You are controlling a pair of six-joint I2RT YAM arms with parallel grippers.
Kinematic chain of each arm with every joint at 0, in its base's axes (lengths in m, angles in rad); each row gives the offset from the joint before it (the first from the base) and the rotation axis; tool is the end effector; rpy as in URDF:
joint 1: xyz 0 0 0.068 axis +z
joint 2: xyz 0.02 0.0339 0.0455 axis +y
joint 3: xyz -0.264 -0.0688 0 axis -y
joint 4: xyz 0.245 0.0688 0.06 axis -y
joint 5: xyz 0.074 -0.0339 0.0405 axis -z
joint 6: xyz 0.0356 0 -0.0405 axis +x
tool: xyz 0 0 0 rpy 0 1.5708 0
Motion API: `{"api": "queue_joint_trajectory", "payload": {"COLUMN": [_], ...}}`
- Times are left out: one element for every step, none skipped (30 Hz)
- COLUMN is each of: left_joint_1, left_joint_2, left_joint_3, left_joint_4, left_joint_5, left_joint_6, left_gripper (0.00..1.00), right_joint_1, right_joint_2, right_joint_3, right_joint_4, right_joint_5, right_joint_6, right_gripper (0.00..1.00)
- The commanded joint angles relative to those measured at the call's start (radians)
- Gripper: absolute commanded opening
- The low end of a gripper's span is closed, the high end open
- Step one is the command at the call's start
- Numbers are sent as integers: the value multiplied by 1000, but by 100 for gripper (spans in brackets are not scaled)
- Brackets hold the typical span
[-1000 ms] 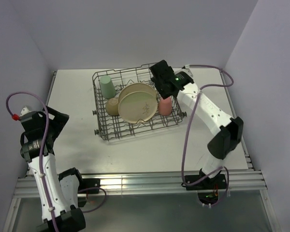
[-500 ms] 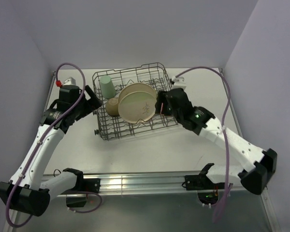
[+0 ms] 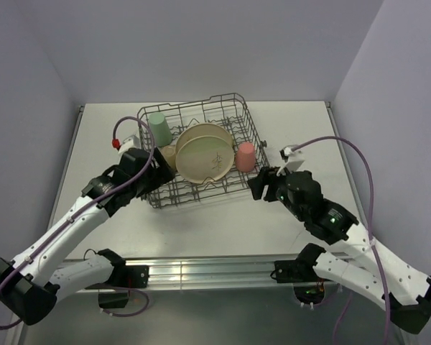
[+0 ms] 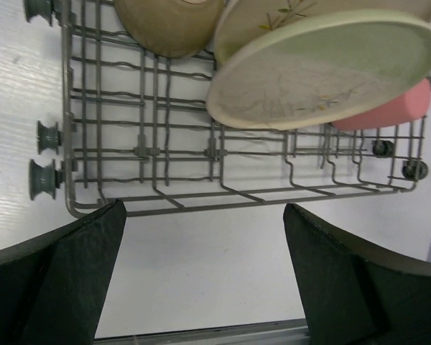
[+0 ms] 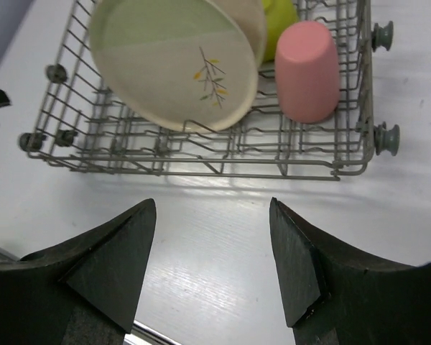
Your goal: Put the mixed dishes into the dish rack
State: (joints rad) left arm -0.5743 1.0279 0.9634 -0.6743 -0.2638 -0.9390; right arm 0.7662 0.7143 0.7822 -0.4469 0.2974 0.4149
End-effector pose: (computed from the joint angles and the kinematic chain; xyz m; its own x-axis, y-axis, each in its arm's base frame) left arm 0.1831 -0.1074 0.3106 -0.6265 -0.5225 -0.5783 -0.2421 0.8357 -0.4929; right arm 0.1234 0.1043 0.3230 -0.4321 0.1190 -0.8939 -0.3197 0.9066 0.2753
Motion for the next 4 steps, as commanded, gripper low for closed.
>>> {"api": "queue_joint_trajectory", "payload": {"left_joint_1": [-39,-50,-55,-55], "left_joint_2": [-52,-52,-54,-57], "left_joint_3": [-11,-15,-28,-40], "left_joint_4": [71,73,88,105], "left_joint_5": [-54,-49,-40,-26], "left_joint_6": [-76,-81,-84,-84], "left_gripper": [98,99,99,99], "right_joint_1": [7,7,7,7], "right_joint_2": [-96,-111,-133,-142], "right_joint_3": [-50,-61,-79,-89], "right_joint_4": [82,86,91,94], "right_joint_5": [-50,-60,-64,-69], "right_joint_6": [18,25,27,30], "right_gripper": [72,72,72,72]}}
